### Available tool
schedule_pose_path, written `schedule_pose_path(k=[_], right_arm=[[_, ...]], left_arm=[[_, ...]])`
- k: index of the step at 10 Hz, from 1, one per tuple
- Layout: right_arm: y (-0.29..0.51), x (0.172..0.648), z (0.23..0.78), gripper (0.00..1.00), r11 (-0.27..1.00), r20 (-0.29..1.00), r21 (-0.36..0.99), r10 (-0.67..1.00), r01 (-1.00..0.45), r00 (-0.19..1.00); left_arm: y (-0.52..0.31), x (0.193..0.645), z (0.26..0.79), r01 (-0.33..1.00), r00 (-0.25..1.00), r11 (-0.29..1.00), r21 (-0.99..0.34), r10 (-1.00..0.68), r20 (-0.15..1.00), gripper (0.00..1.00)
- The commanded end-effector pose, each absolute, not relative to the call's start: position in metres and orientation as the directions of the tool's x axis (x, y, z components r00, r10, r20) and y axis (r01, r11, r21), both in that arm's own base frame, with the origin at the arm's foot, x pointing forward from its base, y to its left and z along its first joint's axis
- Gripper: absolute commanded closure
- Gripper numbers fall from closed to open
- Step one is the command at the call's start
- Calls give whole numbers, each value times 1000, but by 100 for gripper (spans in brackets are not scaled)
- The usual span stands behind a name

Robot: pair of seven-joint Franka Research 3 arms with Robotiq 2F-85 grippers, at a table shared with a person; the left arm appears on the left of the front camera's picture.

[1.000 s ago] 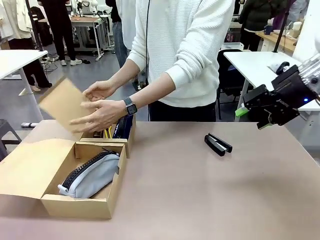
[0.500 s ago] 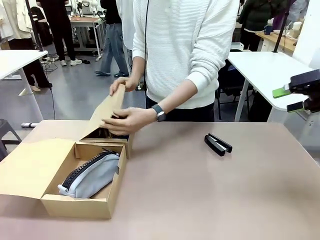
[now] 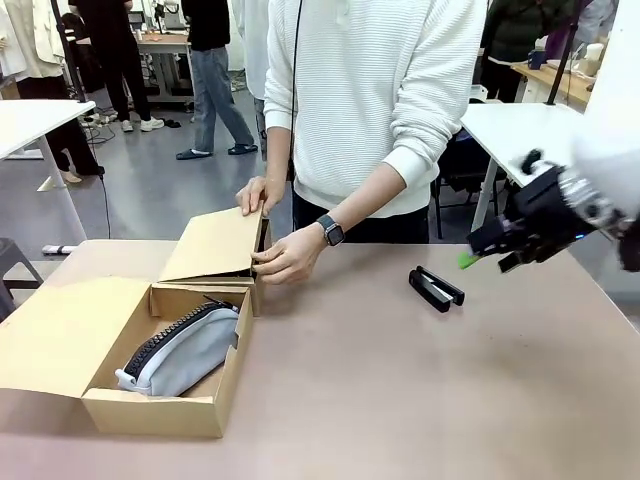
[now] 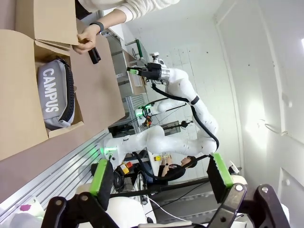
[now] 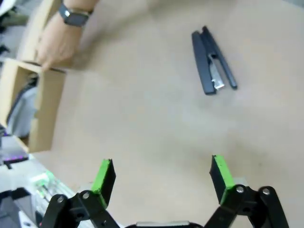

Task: Place items inside the box.
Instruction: Pick up a Pencil pouch or Stapler and place it inside the Mailer Box closest to the robot.

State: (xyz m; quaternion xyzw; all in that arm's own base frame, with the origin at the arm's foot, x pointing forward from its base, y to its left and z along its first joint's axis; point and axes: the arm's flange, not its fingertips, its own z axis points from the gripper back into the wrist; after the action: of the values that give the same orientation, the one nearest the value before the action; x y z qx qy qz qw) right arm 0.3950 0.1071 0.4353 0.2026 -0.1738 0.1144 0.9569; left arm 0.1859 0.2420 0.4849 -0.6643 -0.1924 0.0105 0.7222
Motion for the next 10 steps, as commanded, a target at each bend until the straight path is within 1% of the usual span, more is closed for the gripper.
schedule_pose_path(k=[1, 2, 3, 4, 5, 6, 10], right_arm=[[87, 407, 458, 0, 869, 380, 413, 108, -273, 919], [58, 389, 466, 0, 861, 388, 459, 27, -219, 921], [34, 366, 472, 0, 871, 409, 470, -71, -144, 910], [12, 331, 477, 0, 848, 473, 513, -151, -131, 868], [1, 305, 478, 0, 833, 506, 532, -172, -149, 845], [-2, 294, 477, 0, 829, 520, 525, -131, -194, 844], [11, 309, 478, 0, 848, 488, 491, -77, -201, 869]], left_arm=[[242, 185, 488, 263, 919, 108, -959, 275, 283, 0], [242, 185, 488, 263, 919, 108, -959, 275, 283, 0], [242, 185, 488, 263, 919, 108, -959, 275, 283, 0], [242, 185, 488, 263, 919, 108, -959, 275, 283, 0], [242, 185, 488, 263, 919, 108, -959, 275, 283, 0], [242, 185, 488, 263, 919, 108, -959, 275, 283, 0], [242, 185, 488, 263, 919, 108, -959, 275, 283, 0]])
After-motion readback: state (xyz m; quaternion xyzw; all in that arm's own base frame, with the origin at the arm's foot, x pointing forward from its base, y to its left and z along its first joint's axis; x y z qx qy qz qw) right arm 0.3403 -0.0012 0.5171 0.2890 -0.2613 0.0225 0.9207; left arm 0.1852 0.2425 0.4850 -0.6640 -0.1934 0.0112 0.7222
